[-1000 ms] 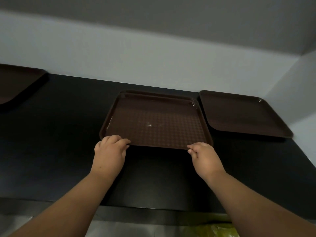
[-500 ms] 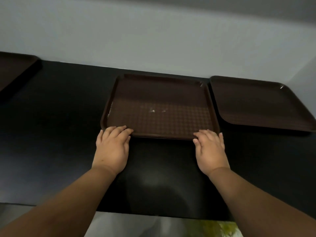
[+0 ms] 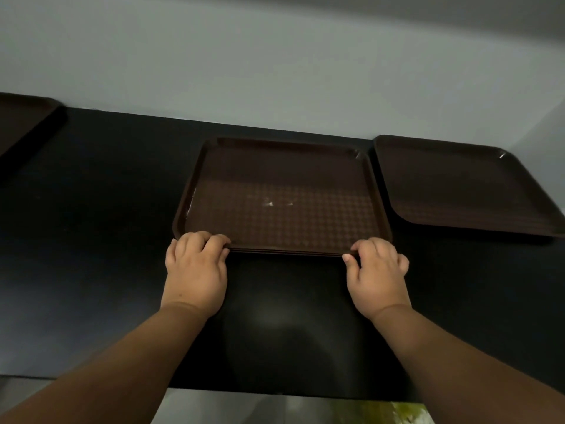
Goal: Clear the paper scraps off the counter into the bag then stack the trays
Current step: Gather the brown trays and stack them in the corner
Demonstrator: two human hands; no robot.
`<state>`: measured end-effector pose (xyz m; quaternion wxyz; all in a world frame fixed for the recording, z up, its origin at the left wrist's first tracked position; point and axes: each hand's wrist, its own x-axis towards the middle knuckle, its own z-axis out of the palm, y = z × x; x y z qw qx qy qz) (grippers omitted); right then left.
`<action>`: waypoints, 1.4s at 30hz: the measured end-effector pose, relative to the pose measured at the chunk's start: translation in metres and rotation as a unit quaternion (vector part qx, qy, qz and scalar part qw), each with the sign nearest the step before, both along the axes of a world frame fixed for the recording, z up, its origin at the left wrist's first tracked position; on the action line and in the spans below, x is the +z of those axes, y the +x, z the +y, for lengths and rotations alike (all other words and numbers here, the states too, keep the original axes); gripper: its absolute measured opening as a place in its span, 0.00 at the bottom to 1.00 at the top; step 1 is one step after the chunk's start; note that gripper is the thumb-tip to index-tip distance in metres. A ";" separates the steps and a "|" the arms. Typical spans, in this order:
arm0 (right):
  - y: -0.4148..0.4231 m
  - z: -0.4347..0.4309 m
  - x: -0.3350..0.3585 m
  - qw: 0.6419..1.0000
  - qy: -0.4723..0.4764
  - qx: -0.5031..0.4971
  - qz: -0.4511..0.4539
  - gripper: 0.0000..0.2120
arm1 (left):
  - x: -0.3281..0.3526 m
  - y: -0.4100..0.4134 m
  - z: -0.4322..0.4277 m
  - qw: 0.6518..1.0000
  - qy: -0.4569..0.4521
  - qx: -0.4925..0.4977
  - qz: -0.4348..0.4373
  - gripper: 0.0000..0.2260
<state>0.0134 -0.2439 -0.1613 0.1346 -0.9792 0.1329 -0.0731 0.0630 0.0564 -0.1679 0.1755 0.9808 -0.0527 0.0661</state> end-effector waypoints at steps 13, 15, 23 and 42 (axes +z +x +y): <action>-0.002 -0.003 0.001 0.999 0.035 0.003 -0.018 0.19 | 0.003 0.001 -0.004 0.998 0.030 0.040 0.031 0.14; -0.006 -0.004 0.001 0.997 0.067 -0.029 -0.032 0.26 | 0.005 -0.001 -0.006 0.997 0.038 0.048 0.035 0.16; -0.017 -0.069 0.027 0.924 0.325 -0.193 -0.059 0.31 | 0.015 -0.022 -0.040 0.994 0.105 -0.019 -0.019 0.19; -0.036 -0.298 0.021 0.915 0.245 -0.317 -0.043 0.31 | 0.009 -0.035 -0.379 0.978 -0.091 -0.102 0.155 0.29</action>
